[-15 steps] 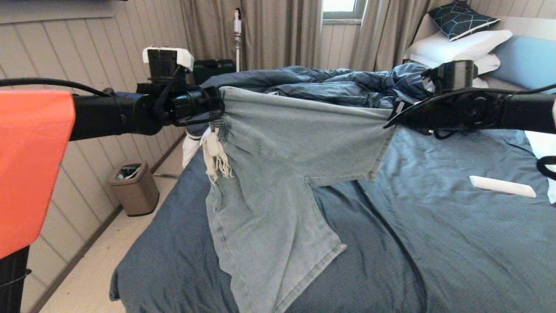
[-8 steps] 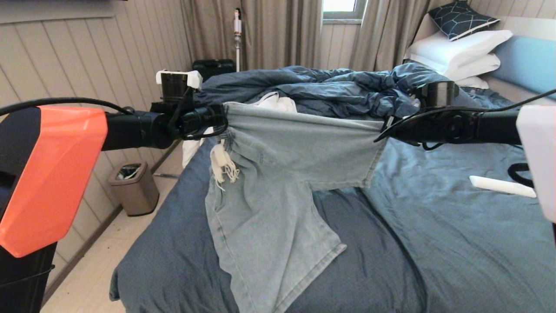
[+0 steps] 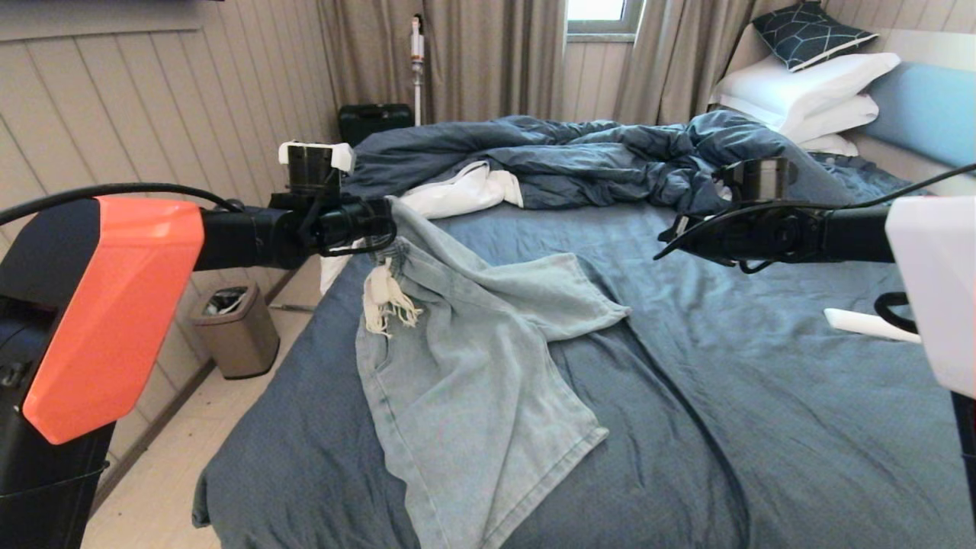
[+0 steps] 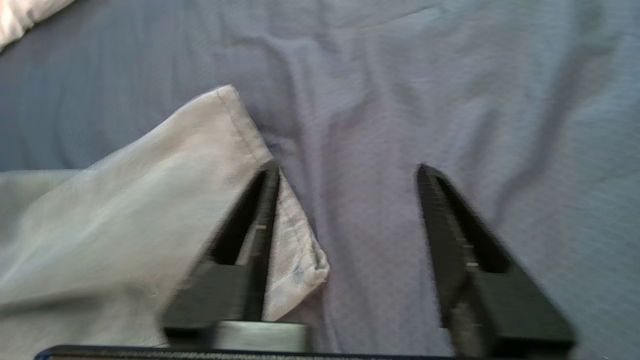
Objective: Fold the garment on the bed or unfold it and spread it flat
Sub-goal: Unford the blue shorts
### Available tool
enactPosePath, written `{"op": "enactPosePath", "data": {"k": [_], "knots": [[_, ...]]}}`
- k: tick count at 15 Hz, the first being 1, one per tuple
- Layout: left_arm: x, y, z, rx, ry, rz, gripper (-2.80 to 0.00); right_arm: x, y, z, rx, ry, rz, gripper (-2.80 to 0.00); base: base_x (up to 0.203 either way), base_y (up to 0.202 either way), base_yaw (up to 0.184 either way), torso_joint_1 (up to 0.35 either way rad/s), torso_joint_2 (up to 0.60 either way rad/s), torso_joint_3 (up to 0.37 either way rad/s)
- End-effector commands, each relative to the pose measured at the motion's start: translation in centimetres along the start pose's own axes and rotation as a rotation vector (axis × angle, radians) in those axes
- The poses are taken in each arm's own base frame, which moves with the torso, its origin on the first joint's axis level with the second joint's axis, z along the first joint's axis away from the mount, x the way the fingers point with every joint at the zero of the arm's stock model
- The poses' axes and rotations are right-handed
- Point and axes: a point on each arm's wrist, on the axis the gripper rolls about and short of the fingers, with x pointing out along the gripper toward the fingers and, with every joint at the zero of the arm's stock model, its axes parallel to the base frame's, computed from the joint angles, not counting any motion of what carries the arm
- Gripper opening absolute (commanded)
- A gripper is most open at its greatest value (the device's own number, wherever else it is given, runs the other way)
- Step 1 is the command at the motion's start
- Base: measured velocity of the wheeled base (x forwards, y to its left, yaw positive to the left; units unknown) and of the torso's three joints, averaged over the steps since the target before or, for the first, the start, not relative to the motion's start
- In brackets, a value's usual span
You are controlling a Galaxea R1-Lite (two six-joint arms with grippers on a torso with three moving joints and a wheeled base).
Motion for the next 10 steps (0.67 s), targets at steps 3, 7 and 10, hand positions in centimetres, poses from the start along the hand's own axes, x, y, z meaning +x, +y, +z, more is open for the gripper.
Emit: {"op": "enactPosePath", "data": {"k": [3, 7, 10], "knots": [[0.3, 0.2, -0.4, 0.026, 0.010, -0.006, -2.80, 0.0, -0.1, 0.0, 0.003, 0.002, 0.000, 0.00, 0.000, 0.000, 0.000, 0.000, 0.00, 0.000], [1.0, 0.2, -1.8, 0.049, 0.063, 0.008, -2.80, -0.4, 0.0, 0.3, 0.002, -0.004, 0.002, 0.00, 0.000, 0.000, 0.000, 0.000, 0.00, 0.000], [1.0, 0.2, -1.9, 0.051, 0.072, 0.010, 0.00, -0.6, 0.1, 0.4, 0.003, -0.005, 0.003, 0.00, 0.000, 0.000, 0.000, 0.000, 0.00, 0.000]]}}
